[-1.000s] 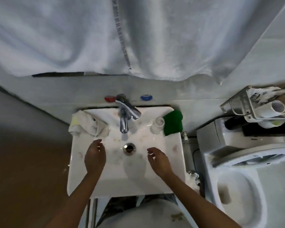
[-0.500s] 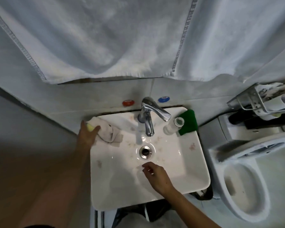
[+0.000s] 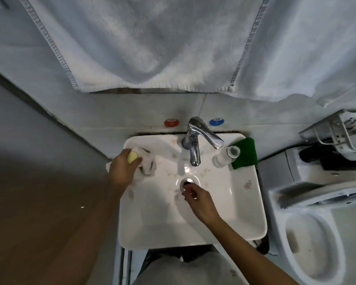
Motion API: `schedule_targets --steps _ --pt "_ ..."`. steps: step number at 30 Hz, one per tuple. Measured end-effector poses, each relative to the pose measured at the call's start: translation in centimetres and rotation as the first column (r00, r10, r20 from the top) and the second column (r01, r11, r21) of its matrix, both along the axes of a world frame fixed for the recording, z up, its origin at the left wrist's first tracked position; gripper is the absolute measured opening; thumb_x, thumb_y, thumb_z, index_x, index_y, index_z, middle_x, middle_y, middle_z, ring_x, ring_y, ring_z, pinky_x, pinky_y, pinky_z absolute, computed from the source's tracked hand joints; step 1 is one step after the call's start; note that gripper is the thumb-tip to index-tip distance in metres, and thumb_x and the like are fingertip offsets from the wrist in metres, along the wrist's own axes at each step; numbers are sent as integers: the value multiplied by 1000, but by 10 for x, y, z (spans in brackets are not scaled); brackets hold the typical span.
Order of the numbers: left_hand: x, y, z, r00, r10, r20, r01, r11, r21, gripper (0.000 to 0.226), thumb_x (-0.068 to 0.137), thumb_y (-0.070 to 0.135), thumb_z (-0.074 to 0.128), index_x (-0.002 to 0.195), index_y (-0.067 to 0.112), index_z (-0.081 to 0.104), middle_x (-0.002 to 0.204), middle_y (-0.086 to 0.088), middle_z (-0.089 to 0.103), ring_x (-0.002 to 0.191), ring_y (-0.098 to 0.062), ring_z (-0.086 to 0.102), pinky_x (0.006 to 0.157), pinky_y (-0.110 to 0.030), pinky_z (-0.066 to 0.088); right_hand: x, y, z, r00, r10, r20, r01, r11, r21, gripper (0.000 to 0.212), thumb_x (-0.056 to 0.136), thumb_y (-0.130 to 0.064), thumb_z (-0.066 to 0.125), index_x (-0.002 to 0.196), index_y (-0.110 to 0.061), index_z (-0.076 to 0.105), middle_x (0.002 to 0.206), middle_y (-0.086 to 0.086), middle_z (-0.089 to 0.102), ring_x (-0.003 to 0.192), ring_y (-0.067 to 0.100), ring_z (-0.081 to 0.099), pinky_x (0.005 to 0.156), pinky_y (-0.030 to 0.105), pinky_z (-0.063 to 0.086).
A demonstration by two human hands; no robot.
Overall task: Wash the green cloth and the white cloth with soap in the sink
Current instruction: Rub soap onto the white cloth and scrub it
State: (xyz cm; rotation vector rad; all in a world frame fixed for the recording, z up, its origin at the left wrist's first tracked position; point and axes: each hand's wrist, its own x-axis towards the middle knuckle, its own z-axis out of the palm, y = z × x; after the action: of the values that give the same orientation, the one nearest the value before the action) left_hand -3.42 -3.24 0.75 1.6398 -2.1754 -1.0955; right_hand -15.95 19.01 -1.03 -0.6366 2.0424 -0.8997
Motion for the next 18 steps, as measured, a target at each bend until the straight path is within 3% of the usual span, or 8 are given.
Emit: schedule_targets --steps 3,6,8,11,13,15,18 --pt "-12 32 30 996 -57 -69 69 981 180 35 82 21 71 114 18 56 98 -3 60 71 -17 55 49 -20 45 -1 -12 10 1000 15 25 -12 995 -97 35 88 -20 66 122 -21 57 108 -5 63 92 11 61 82 19 46" --pt "-21 59 41 972 -157 -174 200 943 268 27 78 19 74 100 16 58 91 -2 62 82 -20 58 71 -32 50 -1 -17 12 998 68 -1 -67 986 -150 58 82 -37 72 133 -26 48 125 -12 56 105 8 57 91 23 47" --pt "-26 73 42 947 -170 -273 258 908 330 30 73 21 75 98 10 63 92 -8 66 82 -19 59 74 -29 49 -7 -17 16 996 37 84 -22 983 -181 63 76 -49 70 132 -29 49 127 -14 56 110 7 56 92 26 48" --pt "-38 90 41 920 -61 -387 262 831 492 26 78 10 72 102 14 64 93 -4 69 81 -14 62 66 -18 50 -24 -6 26 985 -36 167 74 972 -223 56 77 -44 64 128 -27 51 124 -11 57 112 8 56 90 19 47" --pt "-45 98 38 899 -3 -437 277 778 564 31 73 13 73 103 19 65 94 -2 71 82 -12 65 68 -19 52 -37 3 32 981 -139 138 170 951 -257 38 85 -33 65 121 -27 55 120 -9 59 113 12 57 87 15 46" --pt "-54 102 34 896 14 -444 283 752 595 36 68 18 70 103 18 66 96 -5 71 82 -13 66 70 -25 53 -53 9 44 946 -296 128 322 898 -300 25 93 -18 61 115 -26 56 114 -7 62 110 15 59 89 20 50" --pt "-67 109 27 893 18 -450 295 731 615 39 67 18 69 106 10 65 101 -16 69 85 -22 64 75 -35 52 -75 2 71 887 -411 210 462 790 -404 24 96 -15 56 118 -25 53 106 -1 66 99 18 65 89 34 54"
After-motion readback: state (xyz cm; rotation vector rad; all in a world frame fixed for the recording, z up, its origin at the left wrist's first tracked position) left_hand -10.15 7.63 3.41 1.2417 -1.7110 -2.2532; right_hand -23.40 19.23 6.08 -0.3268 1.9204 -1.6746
